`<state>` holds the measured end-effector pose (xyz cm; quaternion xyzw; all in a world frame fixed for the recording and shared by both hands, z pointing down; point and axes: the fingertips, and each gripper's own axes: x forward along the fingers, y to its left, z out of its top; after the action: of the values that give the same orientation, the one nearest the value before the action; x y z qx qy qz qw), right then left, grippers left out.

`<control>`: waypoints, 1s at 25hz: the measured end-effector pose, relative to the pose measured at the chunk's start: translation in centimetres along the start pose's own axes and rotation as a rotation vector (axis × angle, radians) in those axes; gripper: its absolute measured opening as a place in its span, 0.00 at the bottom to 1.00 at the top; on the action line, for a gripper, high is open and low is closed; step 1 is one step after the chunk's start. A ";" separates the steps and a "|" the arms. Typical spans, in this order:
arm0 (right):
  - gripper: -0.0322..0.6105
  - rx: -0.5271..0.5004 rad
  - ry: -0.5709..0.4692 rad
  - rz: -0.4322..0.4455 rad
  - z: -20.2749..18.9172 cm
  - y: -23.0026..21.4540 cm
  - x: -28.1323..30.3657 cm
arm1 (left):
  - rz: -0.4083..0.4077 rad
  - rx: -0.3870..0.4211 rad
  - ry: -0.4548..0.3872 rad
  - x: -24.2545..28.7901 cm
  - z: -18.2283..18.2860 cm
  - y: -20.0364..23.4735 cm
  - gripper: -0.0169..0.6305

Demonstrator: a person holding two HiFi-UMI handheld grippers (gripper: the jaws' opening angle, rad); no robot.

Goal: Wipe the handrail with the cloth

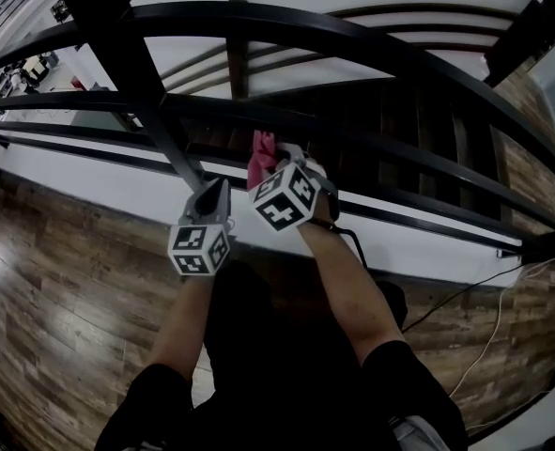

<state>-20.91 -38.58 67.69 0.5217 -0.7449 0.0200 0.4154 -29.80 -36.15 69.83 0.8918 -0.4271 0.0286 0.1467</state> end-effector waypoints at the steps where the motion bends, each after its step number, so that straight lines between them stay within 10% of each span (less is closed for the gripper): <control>1: 0.12 0.004 0.004 -0.001 -0.5 -0.3 -0.3 | -0.003 0.003 -0.004 0.2 0.1 -0.4 0.02; 25: 0.12 0.025 0.016 -0.011 -9.2 -6.3 -6.0 | -0.106 0.042 -0.075 3.5 -0.4 -12.0 0.02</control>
<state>-9.71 -32.58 67.34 0.5310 -0.7382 0.0314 0.4149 -18.34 -31.58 67.94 0.9165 -0.3837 -0.0038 0.1132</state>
